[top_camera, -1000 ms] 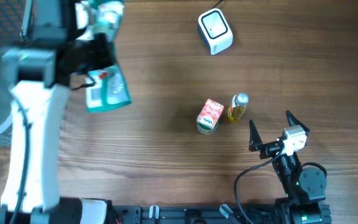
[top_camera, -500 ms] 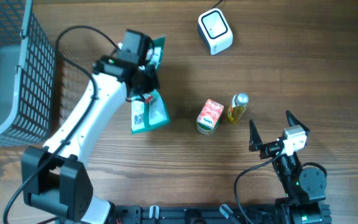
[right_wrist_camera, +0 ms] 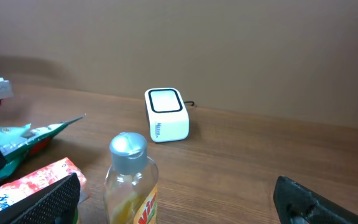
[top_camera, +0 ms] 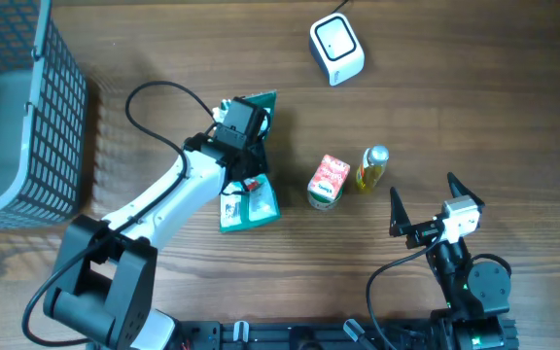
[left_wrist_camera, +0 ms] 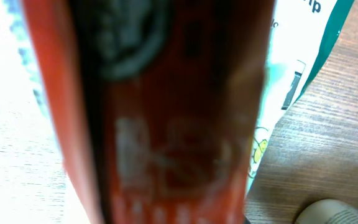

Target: Scan the item barcode

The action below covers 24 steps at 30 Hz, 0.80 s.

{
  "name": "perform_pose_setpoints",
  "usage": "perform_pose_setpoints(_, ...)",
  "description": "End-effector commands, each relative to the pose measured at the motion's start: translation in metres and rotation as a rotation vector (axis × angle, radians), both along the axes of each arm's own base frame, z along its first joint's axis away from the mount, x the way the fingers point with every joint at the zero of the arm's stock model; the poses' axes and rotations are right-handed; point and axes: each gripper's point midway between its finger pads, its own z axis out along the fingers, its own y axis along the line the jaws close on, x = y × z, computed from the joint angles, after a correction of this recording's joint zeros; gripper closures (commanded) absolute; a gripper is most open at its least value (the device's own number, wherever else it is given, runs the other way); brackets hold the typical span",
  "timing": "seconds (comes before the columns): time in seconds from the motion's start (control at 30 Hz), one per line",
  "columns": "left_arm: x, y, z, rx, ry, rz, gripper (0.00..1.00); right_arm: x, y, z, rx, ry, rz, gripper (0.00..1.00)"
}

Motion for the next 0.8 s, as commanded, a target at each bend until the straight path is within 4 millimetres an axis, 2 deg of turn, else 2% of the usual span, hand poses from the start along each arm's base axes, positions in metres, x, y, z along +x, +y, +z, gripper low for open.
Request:
perform_pose_setpoints(0.0, -0.0007, -0.0042, 0.0008, 0.005, -0.018, 0.003, 0.96, 0.0001, -0.0006, 0.0007, -0.004, -0.005, -0.002, 0.0)
perform_pose_setpoints(0.37, -0.0003, -0.0131, 0.0023, -0.03, -0.02, -0.016, 0.96, 0.0001, -0.0006, 0.0007, -0.004, -0.005, -0.002, 0.0)
perform_pose_setpoints(0.77, -0.0018, -0.0136, 0.0009, -0.033, -0.015, -0.018, 0.96, 0.0001, -0.0006, 0.0007, -0.004, -0.005, -0.002, 0.0)
